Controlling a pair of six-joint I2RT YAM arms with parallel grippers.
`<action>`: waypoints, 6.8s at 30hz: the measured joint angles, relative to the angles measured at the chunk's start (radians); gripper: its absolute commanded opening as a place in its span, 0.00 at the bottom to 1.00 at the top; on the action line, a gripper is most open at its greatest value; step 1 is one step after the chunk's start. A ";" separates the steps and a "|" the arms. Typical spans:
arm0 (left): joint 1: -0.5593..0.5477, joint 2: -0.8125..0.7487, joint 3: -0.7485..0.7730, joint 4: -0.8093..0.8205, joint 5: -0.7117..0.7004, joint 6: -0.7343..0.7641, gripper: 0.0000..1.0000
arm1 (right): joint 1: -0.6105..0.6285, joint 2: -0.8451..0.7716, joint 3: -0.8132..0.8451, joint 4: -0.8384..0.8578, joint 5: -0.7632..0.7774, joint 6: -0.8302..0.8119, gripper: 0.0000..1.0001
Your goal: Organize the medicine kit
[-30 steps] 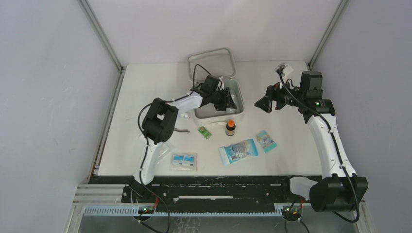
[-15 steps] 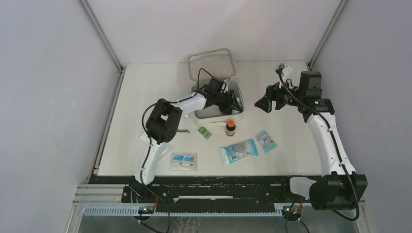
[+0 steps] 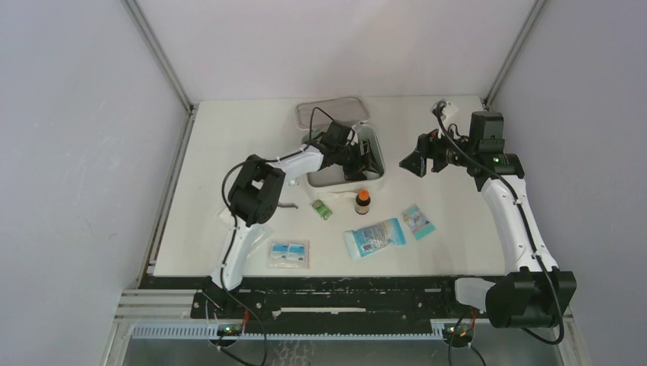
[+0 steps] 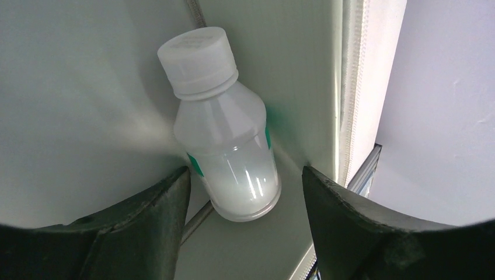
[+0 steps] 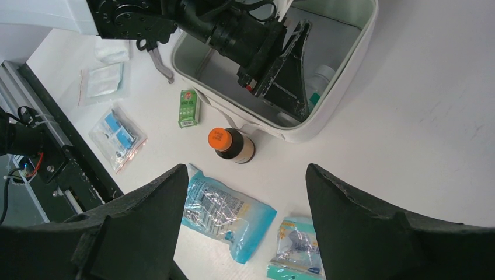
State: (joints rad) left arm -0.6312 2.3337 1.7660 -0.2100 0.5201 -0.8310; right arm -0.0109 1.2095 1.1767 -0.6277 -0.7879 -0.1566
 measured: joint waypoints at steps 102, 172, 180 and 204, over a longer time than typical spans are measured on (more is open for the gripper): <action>-0.063 -0.891 -0.724 0.148 0.488 0.969 0.64 | 0.492 -0.012 0.068 -0.179 -0.083 -0.316 0.00; 0.076 -0.084 -0.141 0.021 -0.010 0.060 0.60 | 0.167 -0.008 0.026 -0.049 0.048 -0.122 0.78; 0.072 -0.084 -0.138 0.016 0.017 0.045 0.67 | 0.167 -0.003 0.026 -0.049 0.048 -0.122 0.78; 0.066 -0.084 -0.005 -0.073 0.101 0.128 0.80 | 0.167 0.023 0.026 -0.050 0.061 -0.124 0.78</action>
State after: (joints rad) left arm -0.5655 2.2498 1.7615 -0.2832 0.6209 -0.7033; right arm 0.1566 1.2320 1.2030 -0.6773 -0.7269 -0.2802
